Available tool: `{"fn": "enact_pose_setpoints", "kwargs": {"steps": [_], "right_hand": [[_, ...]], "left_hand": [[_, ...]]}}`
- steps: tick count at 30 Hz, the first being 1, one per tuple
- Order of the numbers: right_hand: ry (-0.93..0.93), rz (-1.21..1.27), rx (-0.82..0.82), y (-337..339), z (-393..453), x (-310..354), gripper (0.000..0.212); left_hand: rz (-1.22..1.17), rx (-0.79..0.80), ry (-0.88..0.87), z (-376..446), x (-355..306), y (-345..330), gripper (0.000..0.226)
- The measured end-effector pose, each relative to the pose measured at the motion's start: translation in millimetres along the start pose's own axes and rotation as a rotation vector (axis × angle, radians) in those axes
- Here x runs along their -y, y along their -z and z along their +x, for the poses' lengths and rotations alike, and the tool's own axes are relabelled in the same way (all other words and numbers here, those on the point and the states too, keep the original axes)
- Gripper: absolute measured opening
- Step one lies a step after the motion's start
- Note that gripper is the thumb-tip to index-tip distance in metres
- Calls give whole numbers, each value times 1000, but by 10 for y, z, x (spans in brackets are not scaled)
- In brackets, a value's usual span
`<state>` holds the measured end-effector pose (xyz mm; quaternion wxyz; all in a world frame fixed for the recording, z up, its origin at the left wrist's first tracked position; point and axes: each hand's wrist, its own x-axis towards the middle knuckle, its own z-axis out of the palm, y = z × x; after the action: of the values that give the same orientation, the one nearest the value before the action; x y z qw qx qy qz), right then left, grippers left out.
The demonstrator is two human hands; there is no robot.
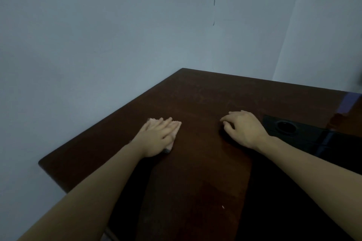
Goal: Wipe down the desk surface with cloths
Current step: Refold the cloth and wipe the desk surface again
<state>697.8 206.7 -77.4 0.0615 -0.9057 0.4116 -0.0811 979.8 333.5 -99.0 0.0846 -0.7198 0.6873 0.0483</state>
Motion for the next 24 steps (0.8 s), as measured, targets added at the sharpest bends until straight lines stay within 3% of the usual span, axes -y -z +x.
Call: {"fn": "enact_pose_setpoints", "kwargs": {"steps": [4,8,16,18,24], "right_hand": [[-41,-26,-1,-10,-292,-279,38],[-72,-2,11,9,-451,-484,37],[-69,61,19,-91,-432,-559,40],[-70,73,12,-111,-438,-573,40],[-77,84,15,-127,-429,-589,41]], "left_hand": [[-84,-3,138,212,-89,106,54],[-103,4,136,256,-255,121,55],[-99,3,-224,-148,-941,70,53],[-95,-9,-248,-202,-932,28,52],[-96,-24,-17,151,-782,108,53]]}}
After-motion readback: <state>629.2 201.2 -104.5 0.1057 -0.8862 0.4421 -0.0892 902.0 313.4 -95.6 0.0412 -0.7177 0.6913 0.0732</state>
